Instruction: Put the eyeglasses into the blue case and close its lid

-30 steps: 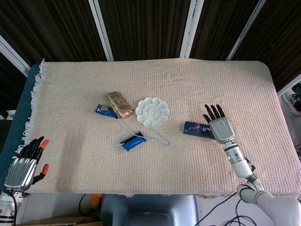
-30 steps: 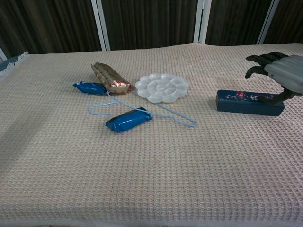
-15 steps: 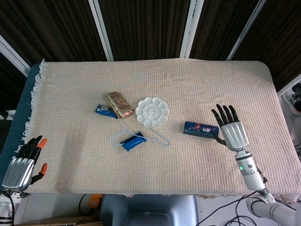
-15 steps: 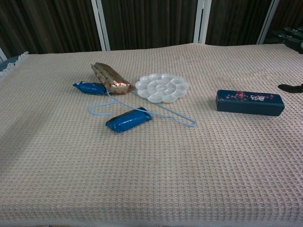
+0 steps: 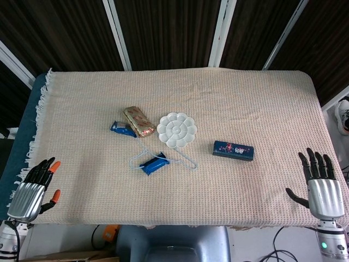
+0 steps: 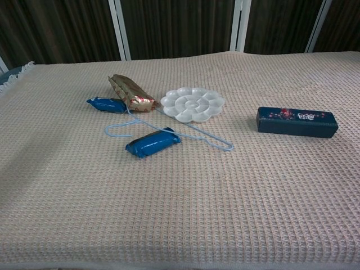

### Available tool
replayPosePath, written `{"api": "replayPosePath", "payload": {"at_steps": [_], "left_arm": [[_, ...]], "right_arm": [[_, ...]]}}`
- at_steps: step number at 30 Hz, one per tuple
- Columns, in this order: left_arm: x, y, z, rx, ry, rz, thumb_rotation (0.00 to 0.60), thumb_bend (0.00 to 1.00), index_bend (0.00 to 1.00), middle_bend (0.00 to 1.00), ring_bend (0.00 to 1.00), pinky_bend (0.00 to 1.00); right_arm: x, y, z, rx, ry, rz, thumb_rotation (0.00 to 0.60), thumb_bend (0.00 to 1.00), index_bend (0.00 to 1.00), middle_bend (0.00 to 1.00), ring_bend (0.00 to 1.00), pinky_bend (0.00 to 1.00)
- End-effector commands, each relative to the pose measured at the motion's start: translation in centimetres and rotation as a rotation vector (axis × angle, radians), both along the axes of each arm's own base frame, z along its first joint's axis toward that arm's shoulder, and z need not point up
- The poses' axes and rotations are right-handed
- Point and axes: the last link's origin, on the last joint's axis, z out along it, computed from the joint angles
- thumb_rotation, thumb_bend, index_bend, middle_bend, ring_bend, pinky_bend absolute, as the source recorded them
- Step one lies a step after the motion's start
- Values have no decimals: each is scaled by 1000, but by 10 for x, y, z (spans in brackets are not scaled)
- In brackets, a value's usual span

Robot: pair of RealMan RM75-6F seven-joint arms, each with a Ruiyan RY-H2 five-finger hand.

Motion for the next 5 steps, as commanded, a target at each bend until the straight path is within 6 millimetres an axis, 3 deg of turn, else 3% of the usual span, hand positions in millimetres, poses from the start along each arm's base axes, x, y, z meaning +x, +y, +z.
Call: {"api": "replayPosePath", "payload": {"at_steps": [1, 5], "left_arm": [[4, 0, -1, 10, 1, -36, 600, 387, 0, 0, 0, 124], [3, -3, -4, -15, 17, -50, 600, 388, 0, 0, 0, 89]], "right_arm": [[-4, 0, -2, 15, 27, -14, 600, 289, 43, 0, 0, 0], [-5, 0, -5, 28, 37, -16, 600, 289, 44, 0, 0, 0]]}}
